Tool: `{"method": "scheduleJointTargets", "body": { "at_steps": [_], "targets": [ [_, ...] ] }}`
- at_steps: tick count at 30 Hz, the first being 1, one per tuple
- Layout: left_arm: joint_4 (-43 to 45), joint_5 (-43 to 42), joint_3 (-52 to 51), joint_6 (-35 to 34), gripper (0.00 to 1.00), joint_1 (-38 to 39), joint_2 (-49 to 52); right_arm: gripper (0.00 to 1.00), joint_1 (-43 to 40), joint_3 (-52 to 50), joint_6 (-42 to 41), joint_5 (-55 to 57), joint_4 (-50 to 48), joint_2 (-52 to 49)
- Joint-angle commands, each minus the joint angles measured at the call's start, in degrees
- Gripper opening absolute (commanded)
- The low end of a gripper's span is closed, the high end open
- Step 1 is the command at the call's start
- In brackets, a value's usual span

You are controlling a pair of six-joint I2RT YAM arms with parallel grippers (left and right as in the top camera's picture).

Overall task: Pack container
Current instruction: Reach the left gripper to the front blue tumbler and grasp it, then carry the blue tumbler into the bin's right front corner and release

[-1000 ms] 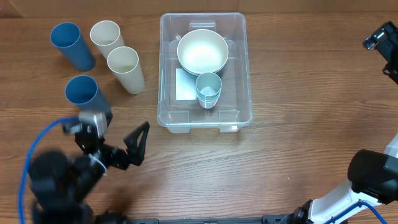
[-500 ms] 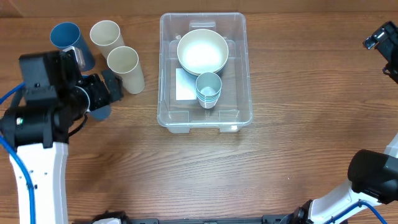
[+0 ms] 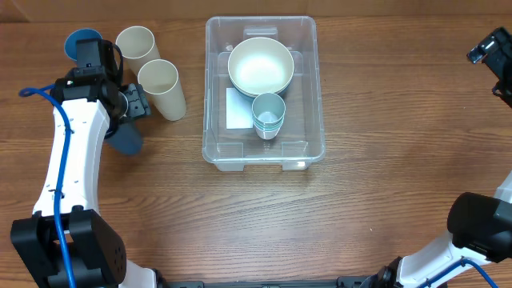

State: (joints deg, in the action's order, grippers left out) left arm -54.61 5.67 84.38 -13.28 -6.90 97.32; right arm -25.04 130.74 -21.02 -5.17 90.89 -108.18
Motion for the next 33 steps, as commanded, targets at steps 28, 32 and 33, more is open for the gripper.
{"method": "scheduleJointTargets", "body": {
  "at_steps": [28, 32, 33],
  "targets": [
    [-4.87, -19.69, 20.35, 14.01, 0.04, 32.96, -22.73, 1.00, 0.11, 1.22, -0.46, -0.07, -0.31, 0.79],
    [-0.48, -19.65, 20.35, 17.66, 0.04, 43.67, -14.47, 1.00, 0.11, 1.22, -0.46, -0.04, -0.31, 0.79],
    [-0.13, -19.67, 20.35, 18.05, 0.04, 44.92, -11.93, 1.00, 0.11, 1.22, -0.46, -0.04, -0.31, 0.79]
  ]
}}
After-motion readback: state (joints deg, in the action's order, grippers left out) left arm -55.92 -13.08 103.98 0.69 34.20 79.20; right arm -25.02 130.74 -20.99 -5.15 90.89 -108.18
